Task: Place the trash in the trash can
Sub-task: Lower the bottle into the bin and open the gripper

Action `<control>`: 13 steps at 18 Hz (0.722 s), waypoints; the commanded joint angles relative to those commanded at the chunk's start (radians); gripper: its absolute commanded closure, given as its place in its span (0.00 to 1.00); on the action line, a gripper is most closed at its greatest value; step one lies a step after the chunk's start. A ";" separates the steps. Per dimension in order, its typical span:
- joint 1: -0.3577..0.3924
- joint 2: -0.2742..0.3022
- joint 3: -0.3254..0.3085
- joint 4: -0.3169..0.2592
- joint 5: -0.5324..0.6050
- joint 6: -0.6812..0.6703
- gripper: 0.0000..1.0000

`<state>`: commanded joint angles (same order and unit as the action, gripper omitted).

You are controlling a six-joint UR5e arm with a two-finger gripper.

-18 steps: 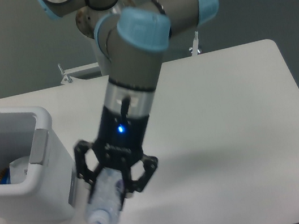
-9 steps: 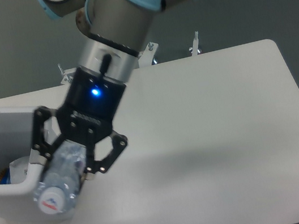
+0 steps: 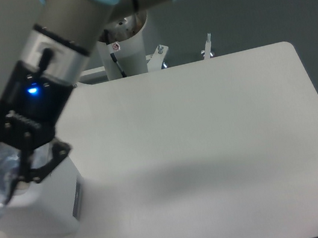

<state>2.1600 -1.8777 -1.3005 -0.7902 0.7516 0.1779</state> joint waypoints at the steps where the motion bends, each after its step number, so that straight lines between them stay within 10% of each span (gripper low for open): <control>1: -0.003 0.006 -0.022 0.018 0.000 0.000 0.54; 3: -0.003 0.002 -0.032 0.031 0.000 0.003 0.45; 6: -0.003 -0.003 -0.036 0.031 0.002 0.023 0.00; 13: 0.020 0.066 -0.157 0.032 0.005 0.055 0.00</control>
<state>2.1797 -1.8117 -1.4571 -0.7578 0.7563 0.2330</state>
